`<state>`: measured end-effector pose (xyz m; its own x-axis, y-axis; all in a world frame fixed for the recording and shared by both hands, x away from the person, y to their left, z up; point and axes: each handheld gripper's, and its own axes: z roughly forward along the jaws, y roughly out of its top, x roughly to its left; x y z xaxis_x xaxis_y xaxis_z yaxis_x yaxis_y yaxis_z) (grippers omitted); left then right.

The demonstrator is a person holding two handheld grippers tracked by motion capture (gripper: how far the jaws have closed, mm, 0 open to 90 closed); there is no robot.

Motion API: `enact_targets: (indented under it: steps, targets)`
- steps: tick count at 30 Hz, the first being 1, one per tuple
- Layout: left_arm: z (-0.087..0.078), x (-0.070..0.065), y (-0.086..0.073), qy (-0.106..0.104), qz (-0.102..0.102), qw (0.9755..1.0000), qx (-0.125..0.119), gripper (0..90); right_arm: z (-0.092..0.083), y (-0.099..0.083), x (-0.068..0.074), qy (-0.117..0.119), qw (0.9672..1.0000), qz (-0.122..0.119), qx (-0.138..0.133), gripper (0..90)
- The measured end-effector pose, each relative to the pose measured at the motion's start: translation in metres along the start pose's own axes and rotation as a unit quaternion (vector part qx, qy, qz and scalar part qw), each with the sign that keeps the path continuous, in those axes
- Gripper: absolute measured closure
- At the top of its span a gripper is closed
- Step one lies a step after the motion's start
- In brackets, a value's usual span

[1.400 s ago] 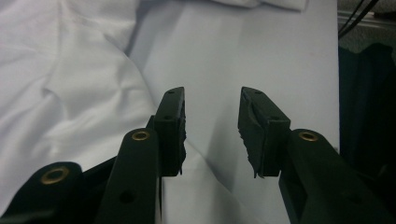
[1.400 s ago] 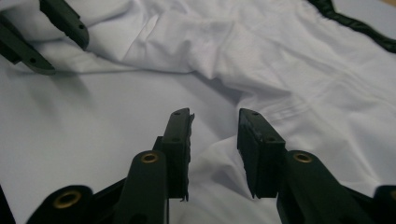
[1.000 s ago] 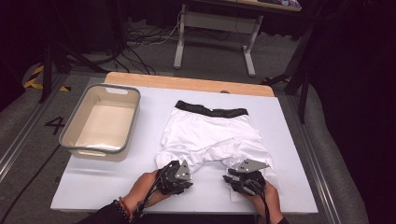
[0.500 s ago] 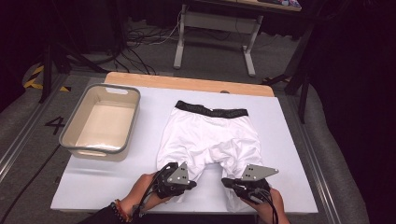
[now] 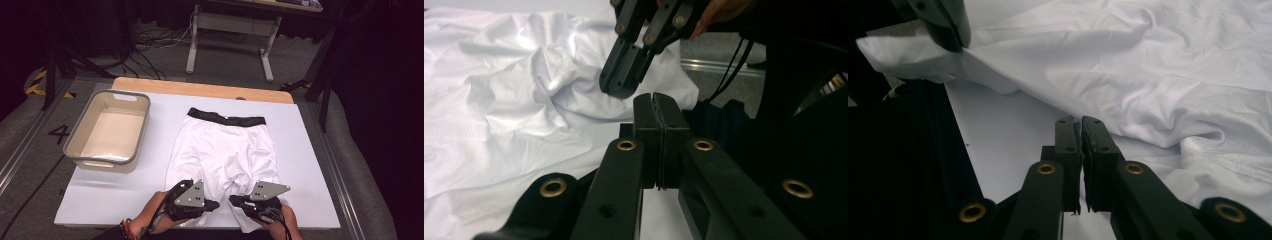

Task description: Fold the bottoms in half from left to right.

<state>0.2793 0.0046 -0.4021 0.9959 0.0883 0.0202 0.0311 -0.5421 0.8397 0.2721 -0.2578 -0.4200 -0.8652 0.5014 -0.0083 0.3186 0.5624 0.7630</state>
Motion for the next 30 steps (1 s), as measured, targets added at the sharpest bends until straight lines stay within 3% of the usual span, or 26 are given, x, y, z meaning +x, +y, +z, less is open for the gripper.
enact_targets:
  steps: [4, 5, 7, 13, 18, 20, 21, 24, 26, 28, 30]
  targets:
    - [0.000, 0.001, 0.000, 0.011, -0.011, 0.9999, -0.007, 84.1, 0.000, -0.001, -0.001, -0.016, 0.9998, 0.002, 0.006, 77.1]
    - [0.000, 0.001, 0.000, 0.011, -0.011, 0.9999, -0.007, 78.4, 0.000, -0.002, -0.003, -0.019, 0.9997, 0.005, 0.011, 72.4]
    - [0.003, 0.003, -0.001, 0.004, -0.022, 0.9997, -0.009, 78.2, 0.002, -0.003, -0.005, -0.018, 0.9996, 0.014, 0.015, 68.5]
    - [0.025, 0.001, -0.008, 0.008, -0.012, 0.9982, 0.059, 67.3, 0.012, -0.007, -0.006, -0.018, 0.9990, 0.009, 0.041, 53.2]
    - [0.044, 0.008, -0.020, 0.026, -0.019, 0.9935, 0.109, 62.2, 0.021, -0.012, -0.009, -0.030, 0.9976, 0.012, 0.061, 55.0]
    - [0.049, 0.012, -0.025, 0.031, -0.026, 0.9921, 0.119, 62.4, 0.021, -0.013, -0.011, -0.035, 0.9978, 0.013, 0.054, 55.3]
    - [0.049, 0.012, -0.025, 0.031, -0.026, 0.9921, 0.119, 61.0, 0.021, -0.013, -0.011, -0.035, 0.9978, 0.013, 0.054, 55.3]
    - [0.056, 0.015, -0.028, 0.032, -0.024, 0.9916, 0.123, 56.0, 0.014, -0.008, -0.015, -0.059, 0.9980, 0.006, 0.021, 55.9]
    - [0.058, 0.017, -0.028, 0.030, -0.026, 0.9916, 0.123, 55.0, 0.011, -0.002, -0.018, -0.082, 0.9966, -0.003, 0.010, 53.9]
    - [0.058, 0.017, -0.029, 0.029, -0.030, 0.9919, 0.120, 53.5, 0.011, 0.004, -0.024, -0.091, 0.9957, -0.016, 0.006, 53.0]
    - [0.058, 0.017, -0.028, 0.028, -0.030, 0.9919, 0.120, 53.5, 0.017, 0.008, -0.030, -0.102, 0.9943, -0.025, 0.019, 50.4]
